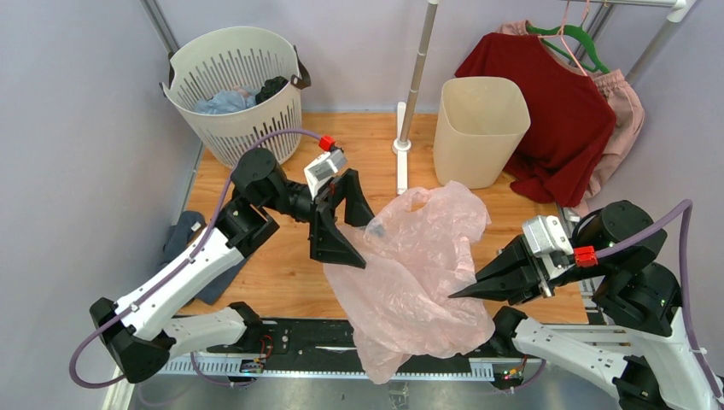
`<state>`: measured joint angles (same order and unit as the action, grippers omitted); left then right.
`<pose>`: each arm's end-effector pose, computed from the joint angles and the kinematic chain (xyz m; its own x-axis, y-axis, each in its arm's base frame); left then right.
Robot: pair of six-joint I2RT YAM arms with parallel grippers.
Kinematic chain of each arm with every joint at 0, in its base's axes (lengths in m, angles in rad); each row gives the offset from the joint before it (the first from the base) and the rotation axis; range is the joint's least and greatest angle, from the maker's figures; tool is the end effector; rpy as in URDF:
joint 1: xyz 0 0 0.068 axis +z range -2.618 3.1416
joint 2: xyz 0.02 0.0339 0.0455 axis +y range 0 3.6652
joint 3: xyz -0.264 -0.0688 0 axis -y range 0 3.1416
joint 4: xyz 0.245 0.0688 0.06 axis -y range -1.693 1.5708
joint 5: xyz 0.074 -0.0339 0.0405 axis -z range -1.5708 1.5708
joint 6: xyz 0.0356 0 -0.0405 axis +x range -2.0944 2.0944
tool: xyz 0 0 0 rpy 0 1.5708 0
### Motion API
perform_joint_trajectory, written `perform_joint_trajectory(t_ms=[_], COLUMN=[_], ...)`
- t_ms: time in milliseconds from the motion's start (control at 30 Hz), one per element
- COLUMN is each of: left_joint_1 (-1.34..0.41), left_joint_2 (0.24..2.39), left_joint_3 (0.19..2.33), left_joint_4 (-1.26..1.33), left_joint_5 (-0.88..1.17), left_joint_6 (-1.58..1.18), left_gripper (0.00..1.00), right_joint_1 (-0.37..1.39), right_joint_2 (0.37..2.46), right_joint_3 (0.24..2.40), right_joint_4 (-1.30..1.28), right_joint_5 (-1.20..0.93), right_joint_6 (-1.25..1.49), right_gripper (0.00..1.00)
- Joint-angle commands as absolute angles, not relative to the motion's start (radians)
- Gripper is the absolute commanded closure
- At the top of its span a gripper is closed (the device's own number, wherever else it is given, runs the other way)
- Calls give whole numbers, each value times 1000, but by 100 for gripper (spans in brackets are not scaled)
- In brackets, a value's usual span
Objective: Put the trash bags into the trash bin
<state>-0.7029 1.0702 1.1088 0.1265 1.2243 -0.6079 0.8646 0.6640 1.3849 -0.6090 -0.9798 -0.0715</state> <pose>0.1468 -0.1682 0.4287 -0.4267 0.1073 -0.8980 0.8329 -0.3403 -0.4365 0.0098 0.0571 0.4935 0.1408 0.1038 -0.9846 -0.9518 -0.2595 -0.1635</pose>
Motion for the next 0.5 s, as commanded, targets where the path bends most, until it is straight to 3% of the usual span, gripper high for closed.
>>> perform_joint_trajectory(t_ms=[0,167,300,367,467], left_joint_1=[-769,-796,-796,-796,-787], left_joint_2=[1044,1080,1170,1227,1307], left_joint_3=[1106,1115,1161,1198,1263], left_joint_4=[177,182,187,202,207], left_joint_5=[1195,1184,1186,1188,1190], left_joint_6=[-635,-638,-645,-666,-686], left_gripper=[13,40,84,100,100], right_joint_1=[879,879,879,879,879], right_joint_2=[667,661,658,653,648], right_joint_3=[1406,1407,1406,1407,1402], right_joint_4=[-580,-583,-587,-590,-592], right_joint_5=[-986,-970,-964,-962,-948], right_joint_6=[-73,-75,-70,-65,-57], right_gripper=[100,100,100,100,100])
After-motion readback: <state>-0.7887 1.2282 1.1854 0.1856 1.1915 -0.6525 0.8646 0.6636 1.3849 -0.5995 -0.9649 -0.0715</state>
